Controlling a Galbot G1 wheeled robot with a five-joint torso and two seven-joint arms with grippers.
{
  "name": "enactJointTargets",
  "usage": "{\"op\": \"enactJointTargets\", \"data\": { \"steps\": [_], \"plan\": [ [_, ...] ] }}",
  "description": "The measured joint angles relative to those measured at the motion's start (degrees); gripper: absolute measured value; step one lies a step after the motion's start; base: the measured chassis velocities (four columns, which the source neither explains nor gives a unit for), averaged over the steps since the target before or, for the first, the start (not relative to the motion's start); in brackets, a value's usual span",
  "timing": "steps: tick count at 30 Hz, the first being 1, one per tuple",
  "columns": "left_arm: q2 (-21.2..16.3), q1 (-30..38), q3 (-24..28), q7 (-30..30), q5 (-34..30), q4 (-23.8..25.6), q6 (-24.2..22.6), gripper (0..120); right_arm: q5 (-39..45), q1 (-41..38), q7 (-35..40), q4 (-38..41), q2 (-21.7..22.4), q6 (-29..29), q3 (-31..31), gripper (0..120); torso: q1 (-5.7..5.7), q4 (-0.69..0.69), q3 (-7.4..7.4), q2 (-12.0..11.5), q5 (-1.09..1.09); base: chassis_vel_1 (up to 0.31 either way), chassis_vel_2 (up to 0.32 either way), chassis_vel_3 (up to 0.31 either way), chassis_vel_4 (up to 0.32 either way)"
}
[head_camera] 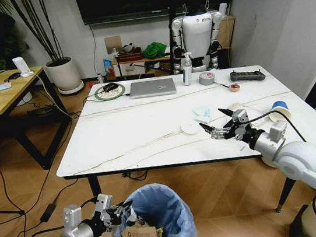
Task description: Pick up the trash bin and place the trash from the table into it.
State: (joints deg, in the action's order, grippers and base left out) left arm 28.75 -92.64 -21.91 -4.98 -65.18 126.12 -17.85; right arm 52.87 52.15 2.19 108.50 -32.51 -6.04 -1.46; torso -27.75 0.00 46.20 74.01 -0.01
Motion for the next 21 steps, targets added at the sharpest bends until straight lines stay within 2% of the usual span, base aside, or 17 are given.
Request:
{"op": "enactJointTargets", "data": {
  "steps": [7,15,21],
  "plan": [
    [2.77,-0.53,-0.53,-0.39,0.82,0.75,-0.15,0,0.78,-4.46,3.64,-4.62,-3.68,-5.32,4.29,100,0.00,0.01,0.01,0.00,0.00,0.000,0.000,0.000,0.000],
    [3.85,-0.27,-0.59,-0.52,1.37,1.09,-0.34,0,1.02,-9.96,3.81,-9.87,-7.72,-6.22,8.60,100,0.00,0.01,0.01,0.00,0.00,0.000,0.000,0.000,0.000],
    [4.68,-0.45,-0.96,-0.49,1.42,1.00,-0.35,0,1.33,-11.79,2.36,-14.02,-8.70,-6.22,9.83,100,0.00,0.01,0.01,-0.01,0.01,0.000,0.000,0.000,0.000]
  ]
}}
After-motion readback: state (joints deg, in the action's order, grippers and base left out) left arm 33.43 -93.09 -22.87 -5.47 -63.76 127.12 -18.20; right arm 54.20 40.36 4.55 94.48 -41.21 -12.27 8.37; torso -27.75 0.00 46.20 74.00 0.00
